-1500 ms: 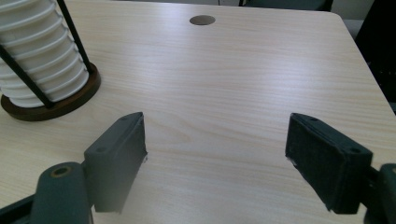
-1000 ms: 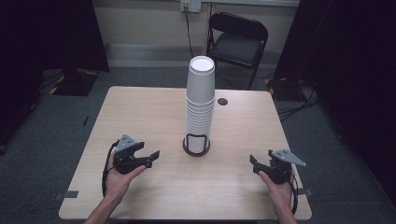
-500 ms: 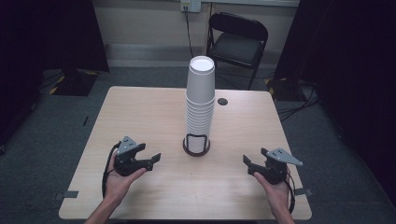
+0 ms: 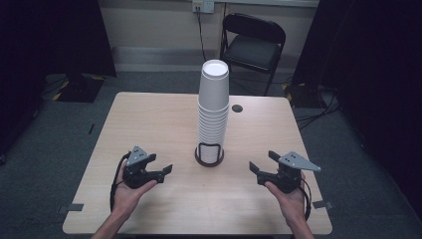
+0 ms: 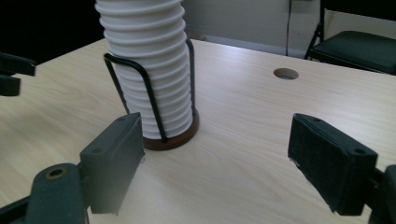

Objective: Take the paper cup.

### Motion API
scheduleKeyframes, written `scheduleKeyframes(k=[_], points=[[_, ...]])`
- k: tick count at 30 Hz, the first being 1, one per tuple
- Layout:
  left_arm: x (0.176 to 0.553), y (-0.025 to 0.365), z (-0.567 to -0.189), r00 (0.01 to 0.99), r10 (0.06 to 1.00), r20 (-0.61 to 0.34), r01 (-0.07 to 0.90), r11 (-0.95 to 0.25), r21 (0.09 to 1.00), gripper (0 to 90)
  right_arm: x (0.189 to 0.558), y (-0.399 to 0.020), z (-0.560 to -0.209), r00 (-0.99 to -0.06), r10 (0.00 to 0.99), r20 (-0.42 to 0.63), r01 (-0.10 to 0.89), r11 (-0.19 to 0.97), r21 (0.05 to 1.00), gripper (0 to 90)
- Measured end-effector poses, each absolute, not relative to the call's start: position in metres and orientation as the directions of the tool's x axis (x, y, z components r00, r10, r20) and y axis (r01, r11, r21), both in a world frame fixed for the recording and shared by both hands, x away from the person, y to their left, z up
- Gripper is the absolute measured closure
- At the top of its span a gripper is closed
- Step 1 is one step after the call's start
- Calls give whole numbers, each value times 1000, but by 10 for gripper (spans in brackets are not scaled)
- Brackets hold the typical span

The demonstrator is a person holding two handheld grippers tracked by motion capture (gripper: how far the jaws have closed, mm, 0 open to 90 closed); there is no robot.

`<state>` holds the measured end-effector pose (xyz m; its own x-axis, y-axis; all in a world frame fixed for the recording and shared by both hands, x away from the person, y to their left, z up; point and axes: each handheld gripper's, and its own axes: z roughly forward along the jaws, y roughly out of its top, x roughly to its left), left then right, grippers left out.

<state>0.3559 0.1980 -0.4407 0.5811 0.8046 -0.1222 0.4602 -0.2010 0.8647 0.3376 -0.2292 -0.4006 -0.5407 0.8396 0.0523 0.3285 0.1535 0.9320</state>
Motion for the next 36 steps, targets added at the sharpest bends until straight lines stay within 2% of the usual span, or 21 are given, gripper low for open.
scheduleKeyframes(k=[12,29,36], points=[[356,197,-442,576,809,-119,465,-205,861,237,348,-220,-374,-572,819,49,282,140,949,182],[357,198,-443,568,816,-103,462,-212,861,251,372,-185,-342,-642,766,34,234,154,960,182],[356,196,-443,580,809,-101,459,-221,861,250,382,-176,-319,-653,757,25,195,136,971,169]])
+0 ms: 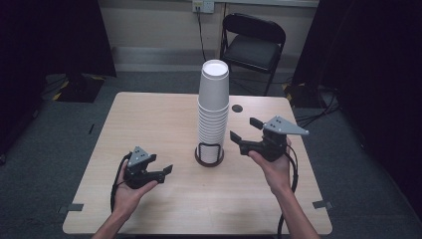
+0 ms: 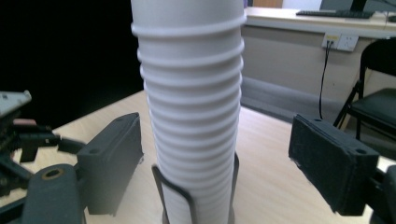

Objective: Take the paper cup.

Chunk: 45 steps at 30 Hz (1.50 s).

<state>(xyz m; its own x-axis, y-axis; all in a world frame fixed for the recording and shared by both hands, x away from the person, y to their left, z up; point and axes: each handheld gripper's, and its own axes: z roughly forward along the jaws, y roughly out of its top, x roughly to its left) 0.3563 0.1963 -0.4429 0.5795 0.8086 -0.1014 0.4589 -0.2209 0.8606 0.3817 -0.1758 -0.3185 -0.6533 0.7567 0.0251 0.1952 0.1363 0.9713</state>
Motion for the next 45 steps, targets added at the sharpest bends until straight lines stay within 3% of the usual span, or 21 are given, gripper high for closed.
scheduleKeyframes(k=[25,45], points=[[355,196,-443,587,804,-99,448,-221,867,229,415,-155,-242,-705,709,15,98,76,992,135],[354,190,-444,620,779,-98,448,-248,859,232,447,-117,-237,-726,687,33,140,100,985,130]])
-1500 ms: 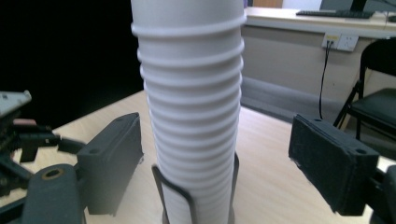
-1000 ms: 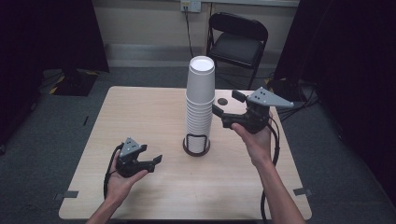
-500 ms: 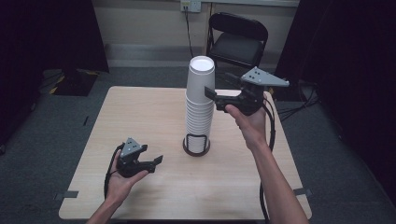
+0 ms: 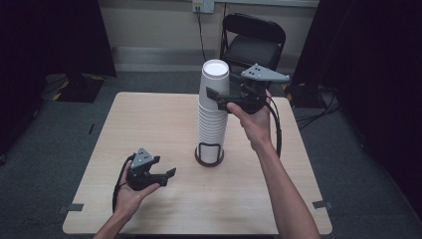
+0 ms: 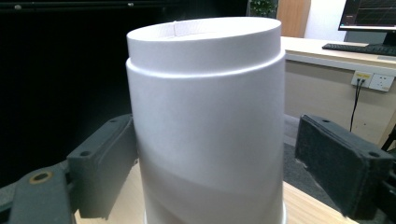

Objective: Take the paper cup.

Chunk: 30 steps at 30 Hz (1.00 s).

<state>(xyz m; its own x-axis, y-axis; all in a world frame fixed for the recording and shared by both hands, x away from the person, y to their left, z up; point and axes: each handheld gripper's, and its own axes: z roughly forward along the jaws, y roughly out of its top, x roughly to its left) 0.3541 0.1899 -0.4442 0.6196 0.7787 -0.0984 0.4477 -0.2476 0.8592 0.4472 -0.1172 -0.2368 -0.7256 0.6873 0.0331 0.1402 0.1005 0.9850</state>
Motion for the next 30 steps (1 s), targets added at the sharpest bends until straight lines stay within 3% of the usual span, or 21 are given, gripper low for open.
scheduleKeyframes(k=[30], points=[[355,187,-447,632,769,-100,456,-265,850,233,464,-95,-255,-717,698,10,189,181,965,114]])
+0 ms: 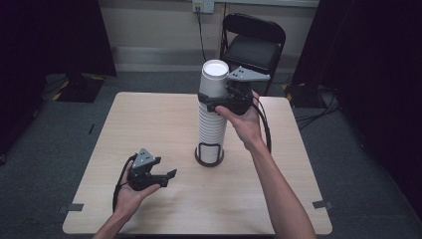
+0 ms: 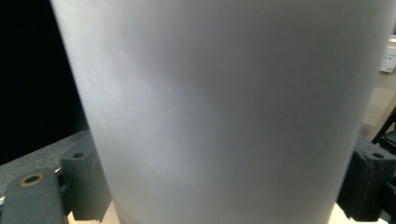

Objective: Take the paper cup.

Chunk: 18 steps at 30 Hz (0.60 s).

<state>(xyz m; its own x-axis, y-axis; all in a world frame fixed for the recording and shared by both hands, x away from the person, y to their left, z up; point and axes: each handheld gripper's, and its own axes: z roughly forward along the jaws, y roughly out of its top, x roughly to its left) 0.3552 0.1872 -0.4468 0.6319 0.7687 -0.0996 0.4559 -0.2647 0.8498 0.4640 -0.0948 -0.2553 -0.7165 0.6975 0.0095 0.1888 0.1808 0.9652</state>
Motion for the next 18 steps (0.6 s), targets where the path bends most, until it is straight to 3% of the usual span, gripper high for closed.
scheduleKeyframes(k=[18], points=[[356,186,-448,641,764,-78,449,-290,845,234,461,-99,-242,-725,689,1,118,123,985,127]])
